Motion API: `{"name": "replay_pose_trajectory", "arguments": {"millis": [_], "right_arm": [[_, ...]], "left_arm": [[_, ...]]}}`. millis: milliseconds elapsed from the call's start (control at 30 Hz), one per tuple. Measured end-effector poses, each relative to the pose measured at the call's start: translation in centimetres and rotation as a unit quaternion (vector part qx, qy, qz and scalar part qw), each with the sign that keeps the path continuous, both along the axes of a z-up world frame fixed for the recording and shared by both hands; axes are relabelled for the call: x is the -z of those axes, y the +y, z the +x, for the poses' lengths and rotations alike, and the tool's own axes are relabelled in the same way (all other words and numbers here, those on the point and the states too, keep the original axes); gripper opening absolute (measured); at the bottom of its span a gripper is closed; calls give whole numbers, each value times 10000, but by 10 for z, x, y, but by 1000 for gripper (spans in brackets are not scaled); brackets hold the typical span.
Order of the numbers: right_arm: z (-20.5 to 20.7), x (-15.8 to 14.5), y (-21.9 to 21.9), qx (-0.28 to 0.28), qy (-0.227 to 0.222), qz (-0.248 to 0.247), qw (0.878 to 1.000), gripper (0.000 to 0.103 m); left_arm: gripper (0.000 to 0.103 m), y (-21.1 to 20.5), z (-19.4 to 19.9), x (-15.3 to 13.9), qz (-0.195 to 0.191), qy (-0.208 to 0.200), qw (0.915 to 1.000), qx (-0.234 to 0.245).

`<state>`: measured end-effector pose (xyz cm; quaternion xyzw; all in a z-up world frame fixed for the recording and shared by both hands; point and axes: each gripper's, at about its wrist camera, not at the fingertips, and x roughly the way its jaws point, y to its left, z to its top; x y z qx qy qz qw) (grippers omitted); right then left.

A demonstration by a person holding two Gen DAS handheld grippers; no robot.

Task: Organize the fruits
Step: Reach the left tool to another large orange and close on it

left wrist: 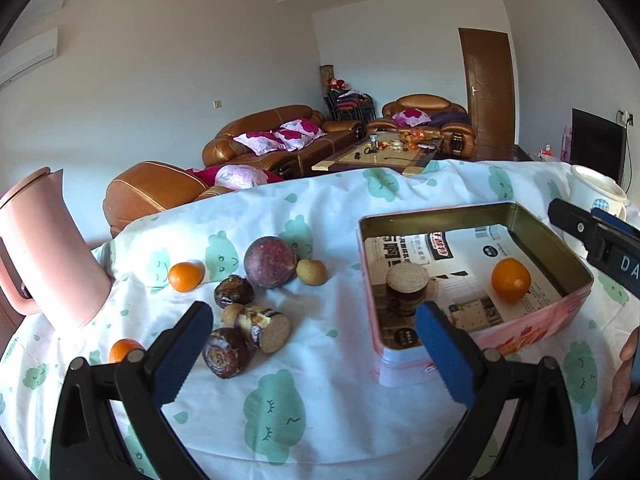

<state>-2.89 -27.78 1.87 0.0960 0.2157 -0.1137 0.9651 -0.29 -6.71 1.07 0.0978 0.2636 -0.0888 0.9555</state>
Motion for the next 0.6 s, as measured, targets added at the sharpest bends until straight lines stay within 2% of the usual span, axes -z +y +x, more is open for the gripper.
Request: {"name": "replay_pose_trajectory", "arguments": {"millis": [433, 600], "right_arm": [[-12, 5, 21, 171, 75, 351, 9992, 77], [-11, 7, 48, -64, 135, 420, 9990, 77]], "left_arm": [[103, 36, 5, 4, -109, 163, 9997, -171], [103, 54, 9, 5, -163, 209, 9992, -286]]}}
